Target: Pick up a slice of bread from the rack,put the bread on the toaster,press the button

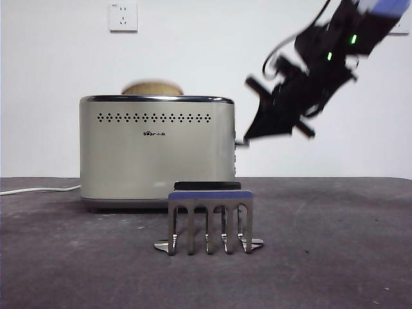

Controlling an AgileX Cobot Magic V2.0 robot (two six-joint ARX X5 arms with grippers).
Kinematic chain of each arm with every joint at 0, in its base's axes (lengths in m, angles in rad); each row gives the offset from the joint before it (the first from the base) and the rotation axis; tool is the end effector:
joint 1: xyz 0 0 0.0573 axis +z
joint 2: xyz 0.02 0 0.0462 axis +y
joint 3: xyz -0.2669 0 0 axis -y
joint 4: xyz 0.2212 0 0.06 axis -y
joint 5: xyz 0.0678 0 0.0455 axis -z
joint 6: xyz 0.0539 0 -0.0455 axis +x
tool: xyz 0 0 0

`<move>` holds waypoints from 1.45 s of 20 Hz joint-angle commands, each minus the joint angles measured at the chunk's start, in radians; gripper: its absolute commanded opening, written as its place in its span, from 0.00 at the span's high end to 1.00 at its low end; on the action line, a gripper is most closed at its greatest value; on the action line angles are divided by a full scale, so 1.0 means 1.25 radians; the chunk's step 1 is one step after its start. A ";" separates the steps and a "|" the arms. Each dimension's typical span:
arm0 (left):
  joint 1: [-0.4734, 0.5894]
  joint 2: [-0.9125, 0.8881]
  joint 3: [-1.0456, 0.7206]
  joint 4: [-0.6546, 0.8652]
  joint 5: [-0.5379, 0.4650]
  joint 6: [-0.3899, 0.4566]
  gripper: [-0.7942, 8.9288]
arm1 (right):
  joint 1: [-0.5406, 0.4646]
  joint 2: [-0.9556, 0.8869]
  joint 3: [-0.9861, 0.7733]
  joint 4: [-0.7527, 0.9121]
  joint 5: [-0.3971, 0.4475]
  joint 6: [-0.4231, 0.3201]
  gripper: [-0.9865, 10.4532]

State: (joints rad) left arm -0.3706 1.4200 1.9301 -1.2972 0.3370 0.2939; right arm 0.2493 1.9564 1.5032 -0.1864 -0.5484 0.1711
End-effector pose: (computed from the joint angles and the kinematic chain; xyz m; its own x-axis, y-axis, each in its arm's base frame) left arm 0.2055 -0.0990 0.4437 0.5012 -0.5495 -0.6685 0.7266 0.6867 -0.0197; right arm 0.4164 0.1350 0.2400 0.5349 0.6741 -0.5093 -0.5084 0.7383 0.4432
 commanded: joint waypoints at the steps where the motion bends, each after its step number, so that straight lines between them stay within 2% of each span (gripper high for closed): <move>1: -0.002 0.001 -0.002 0.000 0.006 -0.005 0.56 | -0.005 -0.106 -0.007 -0.021 0.002 -0.007 0.92; 4: -0.002 0.001 -0.002 -0.002 0.006 -0.005 0.56 | -0.006 -0.243 -0.007 -0.139 0.002 -0.046 0.92; 10: -0.002 0.001 -0.002 -0.036 0.006 -0.016 0.56 | -0.004 -0.484 -0.007 -0.523 0.001 -0.158 0.92; 15: -0.002 0.001 -0.002 -0.061 0.006 -0.027 0.57 | -0.004 -0.570 -0.007 -0.703 0.001 -0.210 0.92; 16: -0.002 0.001 -0.002 -0.064 0.006 -0.027 0.58 | -0.004 -0.584 -0.007 -0.731 0.001 -0.217 0.92; 17: -0.002 0.001 -0.002 -0.066 0.006 -0.027 0.69 | -0.004 -0.599 -0.007 -0.758 0.001 -0.222 0.92; 18: -0.002 0.001 -0.002 -0.066 0.007 -0.026 0.84 | -0.004 -0.611 -0.007 -0.771 0.001 -0.222 0.92; 19: -0.002 0.001 -0.002 -0.066 0.007 -0.026 0.94 | -0.004 -0.621 -0.007 -0.773 0.001 -0.222 0.91; 29: -0.002 0.001 -0.002 -0.064 0.004 -0.026 0.92 | -0.005 -0.645 -0.007 -0.773 0.002 -0.219 0.91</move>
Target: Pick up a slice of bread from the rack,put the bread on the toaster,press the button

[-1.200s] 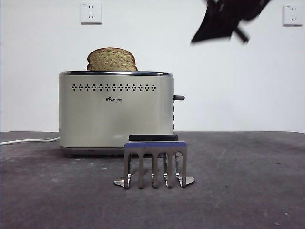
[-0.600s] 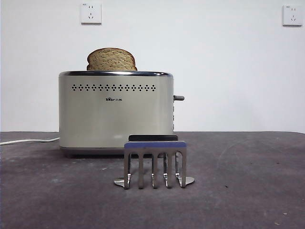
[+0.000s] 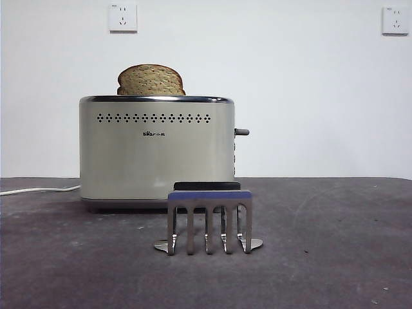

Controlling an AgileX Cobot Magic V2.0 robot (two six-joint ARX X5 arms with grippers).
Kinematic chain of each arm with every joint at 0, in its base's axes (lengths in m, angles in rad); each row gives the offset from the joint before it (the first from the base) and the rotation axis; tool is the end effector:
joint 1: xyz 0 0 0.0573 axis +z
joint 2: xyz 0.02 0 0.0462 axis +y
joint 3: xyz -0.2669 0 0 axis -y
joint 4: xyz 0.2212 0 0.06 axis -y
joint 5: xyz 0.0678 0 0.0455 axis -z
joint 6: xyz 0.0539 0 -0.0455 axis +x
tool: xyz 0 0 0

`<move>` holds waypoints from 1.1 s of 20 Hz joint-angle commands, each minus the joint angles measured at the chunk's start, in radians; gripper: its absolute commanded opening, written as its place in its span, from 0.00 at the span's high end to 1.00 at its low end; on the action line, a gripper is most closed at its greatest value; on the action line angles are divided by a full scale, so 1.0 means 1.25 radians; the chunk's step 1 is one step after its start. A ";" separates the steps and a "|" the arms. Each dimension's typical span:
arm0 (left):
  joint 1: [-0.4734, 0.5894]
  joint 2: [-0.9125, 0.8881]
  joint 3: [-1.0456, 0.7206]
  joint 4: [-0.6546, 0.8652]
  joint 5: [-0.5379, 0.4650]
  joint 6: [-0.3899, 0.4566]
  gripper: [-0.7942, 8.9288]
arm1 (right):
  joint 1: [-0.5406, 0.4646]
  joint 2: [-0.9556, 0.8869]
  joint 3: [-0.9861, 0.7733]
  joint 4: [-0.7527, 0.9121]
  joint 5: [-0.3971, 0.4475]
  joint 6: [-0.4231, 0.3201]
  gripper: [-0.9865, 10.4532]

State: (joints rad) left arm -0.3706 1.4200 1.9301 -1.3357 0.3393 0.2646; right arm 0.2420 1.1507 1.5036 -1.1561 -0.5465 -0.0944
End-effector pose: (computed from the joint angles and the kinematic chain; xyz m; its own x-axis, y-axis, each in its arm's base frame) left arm 0.2024 -0.0979 0.4406 0.4755 -0.5418 -0.6931 0.7119 0.6999 -0.0588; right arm 0.1652 0.0696 0.3980 0.4514 0.6467 -0.6148 -0.6185 0.7234 0.3068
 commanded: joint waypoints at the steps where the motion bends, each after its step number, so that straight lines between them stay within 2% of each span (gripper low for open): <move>1: -0.002 0.001 -0.002 -0.034 0.002 -0.003 0.92 | 0.001 -0.001 -0.007 0.003 0.000 -0.007 0.91; 7: -0.001 0.002 -0.002 -0.023 -0.002 -0.002 0.92 | 0.001 -0.001 -0.007 0.003 0.000 -0.007 0.91; 9: 0.013 -0.008 -0.002 0.003 -0.049 0.016 0.92 | 0.001 -0.001 -0.007 0.003 0.000 -0.007 0.91; 10: 0.025 -0.018 -0.002 0.051 -0.067 0.020 0.92 | 0.001 -0.001 -0.007 0.003 0.000 -0.007 0.91; 14: 0.094 -0.116 -0.034 0.310 0.005 0.041 0.92 | 0.001 -0.001 -0.007 0.003 0.000 -0.007 0.91; 16: 0.139 -0.186 -0.092 0.428 0.009 0.040 0.92 | 0.001 -0.001 -0.007 0.003 0.002 -0.006 0.91; 18: 0.188 -0.271 -0.199 0.540 0.007 0.039 0.92 | 0.001 -0.001 -0.007 0.003 0.002 -0.007 0.91; 22: 0.283 -0.470 -0.511 0.755 -0.009 0.040 0.92 | 0.001 -0.001 -0.007 0.003 0.002 -0.007 0.91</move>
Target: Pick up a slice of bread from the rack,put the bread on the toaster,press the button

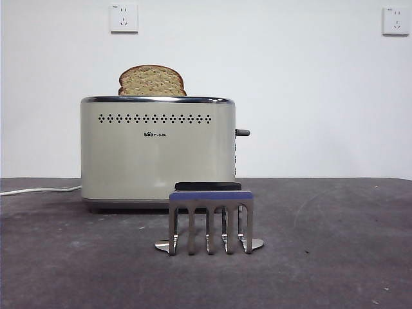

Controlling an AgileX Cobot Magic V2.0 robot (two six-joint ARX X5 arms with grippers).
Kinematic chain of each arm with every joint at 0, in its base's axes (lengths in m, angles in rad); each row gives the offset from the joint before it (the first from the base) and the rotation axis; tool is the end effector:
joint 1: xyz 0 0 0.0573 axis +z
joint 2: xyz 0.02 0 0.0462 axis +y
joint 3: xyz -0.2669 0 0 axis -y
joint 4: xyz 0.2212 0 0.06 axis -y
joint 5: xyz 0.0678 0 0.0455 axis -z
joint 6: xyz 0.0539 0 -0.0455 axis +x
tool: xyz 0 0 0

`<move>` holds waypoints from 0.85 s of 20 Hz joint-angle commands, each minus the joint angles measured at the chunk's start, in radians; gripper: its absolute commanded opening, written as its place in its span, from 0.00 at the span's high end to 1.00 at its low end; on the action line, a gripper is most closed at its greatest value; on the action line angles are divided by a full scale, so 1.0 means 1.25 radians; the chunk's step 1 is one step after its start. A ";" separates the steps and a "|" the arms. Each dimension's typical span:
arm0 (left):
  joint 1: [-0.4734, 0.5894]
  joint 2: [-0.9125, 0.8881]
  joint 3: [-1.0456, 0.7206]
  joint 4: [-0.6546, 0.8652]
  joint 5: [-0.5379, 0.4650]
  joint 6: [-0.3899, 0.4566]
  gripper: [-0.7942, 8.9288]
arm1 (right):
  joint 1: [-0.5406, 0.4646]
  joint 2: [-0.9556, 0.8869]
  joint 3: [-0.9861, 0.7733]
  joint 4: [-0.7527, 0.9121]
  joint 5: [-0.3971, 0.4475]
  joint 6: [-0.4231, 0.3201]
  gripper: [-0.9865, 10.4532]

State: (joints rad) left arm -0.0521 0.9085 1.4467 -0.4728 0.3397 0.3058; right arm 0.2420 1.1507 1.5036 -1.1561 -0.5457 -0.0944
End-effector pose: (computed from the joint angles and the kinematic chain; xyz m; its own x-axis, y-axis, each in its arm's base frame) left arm 0.1323 -0.0249 0.4866 0.9222 -0.3817 0.0616 0.3438 0.8824 0.3212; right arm 0.1652 0.0696 0.3980 0.4519 0.6461 -0.6151 -0.6181 0.7239 0.3064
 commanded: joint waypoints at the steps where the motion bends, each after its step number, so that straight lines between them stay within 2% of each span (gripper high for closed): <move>1: 0.045 -0.111 -0.208 0.115 -0.030 0.007 0.92 | 0.001 -0.001 -0.007 0.003 0.002 -0.007 0.91; 4: 0.075 -0.259 -0.445 0.234 -0.100 0.001 0.92 | 0.001 -0.001 -0.007 0.003 0.002 -0.006 0.91; 8: 0.091 -0.424 -0.696 0.273 -0.150 -0.002 0.92 | 0.001 -0.001 -0.007 0.003 0.002 -0.006 0.91; 12: 0.098 -0.522 -0.868 0.273 -0.169 -0.019 0.92 | 0.001 -0.001 -0.007 0.003 0.002 -0.007 0.91; 17: 0.098 -0.609 -1.017 0.273 -0.168 -0.037 0.92 | 0.001 -0.001 -0.007 0.003 0.002 -0.007 0.91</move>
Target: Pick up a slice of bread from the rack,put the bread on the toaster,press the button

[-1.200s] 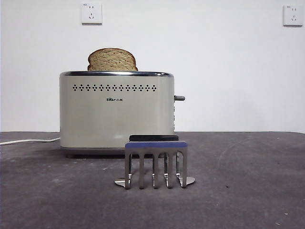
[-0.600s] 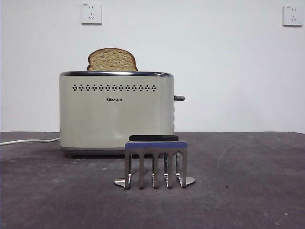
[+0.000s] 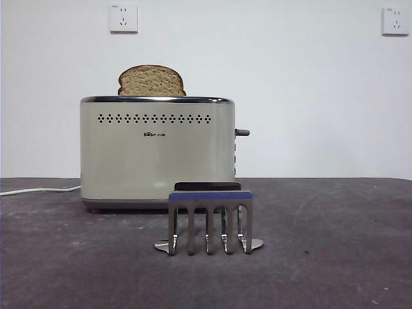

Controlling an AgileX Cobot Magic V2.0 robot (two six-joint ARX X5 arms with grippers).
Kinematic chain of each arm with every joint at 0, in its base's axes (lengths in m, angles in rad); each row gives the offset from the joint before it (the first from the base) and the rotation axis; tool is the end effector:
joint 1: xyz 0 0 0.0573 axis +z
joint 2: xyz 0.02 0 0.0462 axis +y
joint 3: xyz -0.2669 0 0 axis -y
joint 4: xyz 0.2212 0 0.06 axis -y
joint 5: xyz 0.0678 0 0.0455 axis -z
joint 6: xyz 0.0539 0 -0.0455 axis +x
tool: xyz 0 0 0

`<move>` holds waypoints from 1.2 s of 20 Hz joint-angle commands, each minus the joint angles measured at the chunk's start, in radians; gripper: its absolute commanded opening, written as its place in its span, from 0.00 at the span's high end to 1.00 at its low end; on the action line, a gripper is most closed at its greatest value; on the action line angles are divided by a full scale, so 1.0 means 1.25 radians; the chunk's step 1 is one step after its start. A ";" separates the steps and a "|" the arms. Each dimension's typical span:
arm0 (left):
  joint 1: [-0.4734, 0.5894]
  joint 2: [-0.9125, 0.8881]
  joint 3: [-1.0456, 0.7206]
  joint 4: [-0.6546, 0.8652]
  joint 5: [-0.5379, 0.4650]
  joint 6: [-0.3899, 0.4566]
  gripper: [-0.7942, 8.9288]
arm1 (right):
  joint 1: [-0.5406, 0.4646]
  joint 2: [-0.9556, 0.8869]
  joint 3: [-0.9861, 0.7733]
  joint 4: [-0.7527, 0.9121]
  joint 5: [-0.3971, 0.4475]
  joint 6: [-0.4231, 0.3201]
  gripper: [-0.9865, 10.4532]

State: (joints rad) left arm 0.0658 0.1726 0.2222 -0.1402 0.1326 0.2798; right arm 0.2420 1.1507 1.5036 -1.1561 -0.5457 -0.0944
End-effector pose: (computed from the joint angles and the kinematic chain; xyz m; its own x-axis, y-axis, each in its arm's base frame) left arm 0.0960 -0.0008 0.2093 0.9937 -0.0670 -0.0897 0.0886 0.9606 0.2635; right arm 0.1652 0.0696 0.3980 0.4519 0.6461 -0.6151 -0.6181 0.7239 0.3064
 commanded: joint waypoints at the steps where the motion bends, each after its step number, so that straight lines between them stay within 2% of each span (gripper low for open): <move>1: 0.003 -0.040 -0.066 0.006 -0.002 -0.017 0.92 | 0.001 -0.001 -0.007 0.003 0.002 -0.007 0.91; 6: 0.003 -0.126 -0.174 0.001 -0.001 -0.028 0.92 | 0.001 -0.001 -0.007 0.003 0.002 -0.007 0.91; 9: 0.003 -0.136 -0.175 -0.028 0.002 -0.039 0.92 | 0.001 -0.001 -0.007 0.003 0.002 -0.007 0.91; 11: 0.003 -0.136 -0.175 -0.026 0.005 -0.074 0.92 | 0.001 -0.001 -0.007 0.003 0.002 -0.007 0.91; 24: 0.003 -0.136 -0.175 -0.026 -0.001 -0.076 0.92 | 0.001 -0.001 -0.007 0.003 0.002 -0.007 0.91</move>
State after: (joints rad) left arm 0.0666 0.0051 0.0177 -0.1749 0.1333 0.1967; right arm 0.2420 1.1507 1.5036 -1.1561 -0.5457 -0.0948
